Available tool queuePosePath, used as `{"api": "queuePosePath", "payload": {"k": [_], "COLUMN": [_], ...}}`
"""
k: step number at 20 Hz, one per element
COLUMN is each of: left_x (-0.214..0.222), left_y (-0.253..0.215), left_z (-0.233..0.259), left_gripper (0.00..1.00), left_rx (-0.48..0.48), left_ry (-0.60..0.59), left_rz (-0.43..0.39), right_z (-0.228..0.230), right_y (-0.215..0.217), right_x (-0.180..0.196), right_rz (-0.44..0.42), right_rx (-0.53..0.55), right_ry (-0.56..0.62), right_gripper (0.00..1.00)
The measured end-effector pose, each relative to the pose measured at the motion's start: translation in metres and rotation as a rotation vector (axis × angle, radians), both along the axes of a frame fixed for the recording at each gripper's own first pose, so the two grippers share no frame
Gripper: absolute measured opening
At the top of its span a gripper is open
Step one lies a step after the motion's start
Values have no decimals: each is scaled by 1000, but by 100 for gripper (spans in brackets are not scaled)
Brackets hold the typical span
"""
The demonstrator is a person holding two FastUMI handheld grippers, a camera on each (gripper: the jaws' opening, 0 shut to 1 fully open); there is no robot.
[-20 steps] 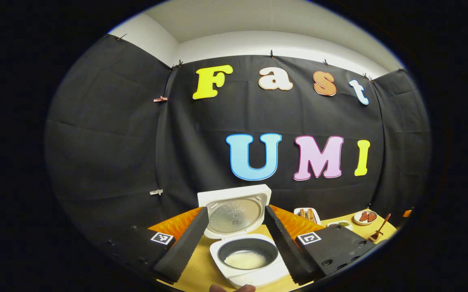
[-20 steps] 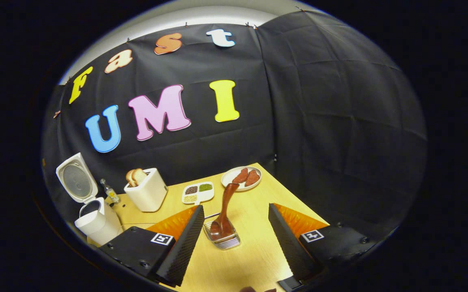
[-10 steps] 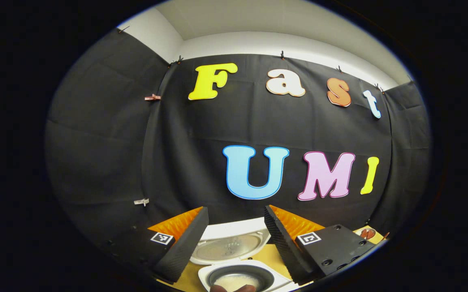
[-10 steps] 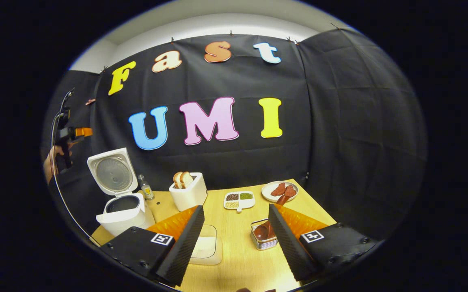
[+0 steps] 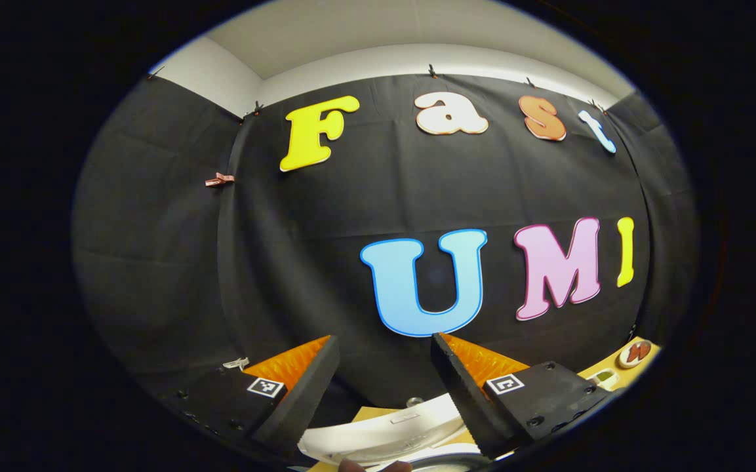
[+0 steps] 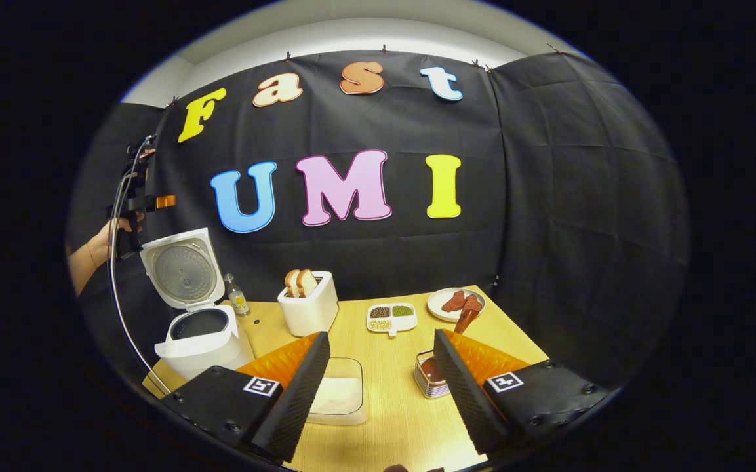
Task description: Close the left gripper, press the button to open the rice cooker; take a wooden spoon from the chopstick holder with the right hand, scoop a spoonful of rice and pour it into the rice cooker, then put the wooden spoon back into the chopstick holder.
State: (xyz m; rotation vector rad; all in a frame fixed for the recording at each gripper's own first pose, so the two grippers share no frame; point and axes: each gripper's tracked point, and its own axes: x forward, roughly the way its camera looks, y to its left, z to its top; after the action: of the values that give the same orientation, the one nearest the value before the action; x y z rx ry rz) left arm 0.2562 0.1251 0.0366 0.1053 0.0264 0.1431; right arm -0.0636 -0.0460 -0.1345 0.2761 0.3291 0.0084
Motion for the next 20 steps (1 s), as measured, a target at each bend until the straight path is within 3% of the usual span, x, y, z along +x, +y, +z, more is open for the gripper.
{"api": "queuePosePath", "payload": {"k": [4, 8, 12, 14, 16, 20], "left_x": [32, 39, 26, 13, -6, -57], "left_y": [5, 18, 21, 13, -1, -32], "left_z": [-36, -81, -96, -105, -113, -151], "left_gripper": [96, 96, 98, 99, 100, 100], "left_rx": [30, 3, -99, -216, -269, -378], "left_ry": [78, 215, 259, 279, 319, 464], "left_rz": [-5, 46, 61, 42, 24, -11], "right_z": [0, -2, -5, -5, -6, -9], "right_y": [-2, -10, -14, -14, -11, -6], "right_x": [-10, -18, -23, -23, -23, -23], "right_rz": [-25, -33, -25, -11, 12, 59], "right_rx": [-10, -23, 2, 7, 11, 29], "right_ry": [8, 25, 50, 54, 57, 65], "right_gripper": [98, 98, 99, 98, 98, 98]}}
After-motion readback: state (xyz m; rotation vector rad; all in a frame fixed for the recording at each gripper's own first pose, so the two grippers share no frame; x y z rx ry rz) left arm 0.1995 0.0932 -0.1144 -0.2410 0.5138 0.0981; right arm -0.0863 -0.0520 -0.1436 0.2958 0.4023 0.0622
